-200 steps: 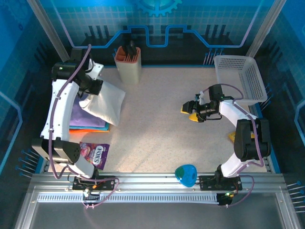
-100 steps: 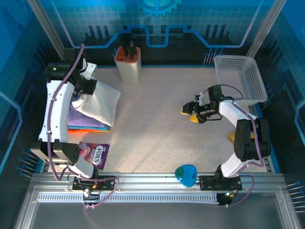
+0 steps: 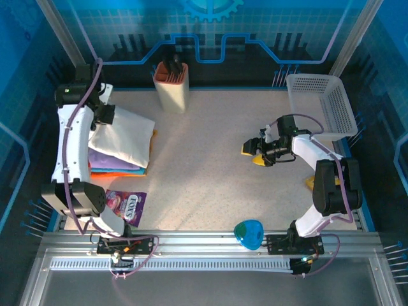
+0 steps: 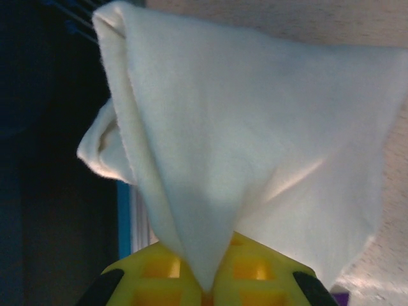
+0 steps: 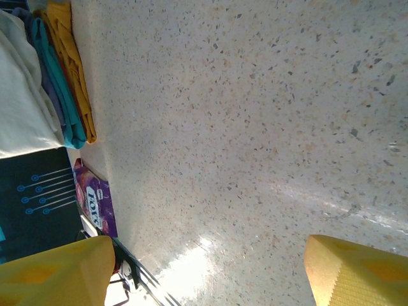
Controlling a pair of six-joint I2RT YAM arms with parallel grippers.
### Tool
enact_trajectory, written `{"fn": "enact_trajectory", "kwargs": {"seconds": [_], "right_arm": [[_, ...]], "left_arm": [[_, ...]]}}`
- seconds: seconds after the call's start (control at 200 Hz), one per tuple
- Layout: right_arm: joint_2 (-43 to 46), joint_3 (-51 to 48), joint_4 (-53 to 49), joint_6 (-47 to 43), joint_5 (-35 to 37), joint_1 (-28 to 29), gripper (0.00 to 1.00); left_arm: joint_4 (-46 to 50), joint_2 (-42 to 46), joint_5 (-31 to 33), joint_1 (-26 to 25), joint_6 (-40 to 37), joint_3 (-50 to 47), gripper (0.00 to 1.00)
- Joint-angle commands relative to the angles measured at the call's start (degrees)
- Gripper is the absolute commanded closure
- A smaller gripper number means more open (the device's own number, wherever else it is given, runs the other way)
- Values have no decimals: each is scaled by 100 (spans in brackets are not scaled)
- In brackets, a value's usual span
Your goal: Fold and stack the t-shirts
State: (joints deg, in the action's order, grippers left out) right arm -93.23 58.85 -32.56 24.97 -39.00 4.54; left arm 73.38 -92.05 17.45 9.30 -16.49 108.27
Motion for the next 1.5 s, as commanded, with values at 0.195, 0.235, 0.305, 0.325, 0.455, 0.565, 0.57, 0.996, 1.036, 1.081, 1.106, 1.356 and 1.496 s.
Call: {"fn": "enact_trajectory", "kwargs": {"seconds": [0.195, 0.235, 0.305, 0.325, 0.455, 0.565, 0.57, 0.996, 1.036, 1.081, 1.106, 1.356, 1.496], "right_arm": [[-244, 109, 150, 43, -327, 324, 21], [-256, 126, 156, 21, -318, 328, 21], [-283, 162, 164, 37, -330, 322, 21], [-292, 162, 182, 69, -338, 322, 21], [-229, 111, 250, 158, -451, 351, 21], [-58, 40, 231, 142, -368, 379, 21], [-52, 35, 227, 141, -370, 380, 21], [79, -120, 255, 84, -319, 428, 21], [61, -126, 274, 89, -327, 429, 21], [48, -120, 297, 100, -336, 426, 21], [38, -124, 307, 99, -352, 428, 21], [15, -113, 276, 89, -359, 433, 21], [16, -121, 285, 86, -324, 427, 21]], "left_arm": [[-1302, -108, 1014, 256, -81, -909, 100], [-1437, -81, 1031, 265, -100, -1023, 100], [-1633, -52, 1143, 274, -115, -1141, 100], [-1720, -44, 1161, 278, -140, -1193, 100], [-2156, -81, 1255, 335, -232, -1392, 100], [-2641, -117, 1234, 344, -270, -1569, 100], [-2652, -123, 1234, 344, -269, -1575, 100], [-2395, -520, 1087, 344, 329, -1742, 100], [-2364, -547, 1125, 344, 354, -1785, 100], [-2311, -595, 1188, 344, 418, -1800, 100], [-2259, -619, 1163, 361, 488, -1793, 92], [-2146, -724, 1048, 450, 917, -1799, 18], [-1972, -853, 866, 435, 1128, -1720, 14]]}}
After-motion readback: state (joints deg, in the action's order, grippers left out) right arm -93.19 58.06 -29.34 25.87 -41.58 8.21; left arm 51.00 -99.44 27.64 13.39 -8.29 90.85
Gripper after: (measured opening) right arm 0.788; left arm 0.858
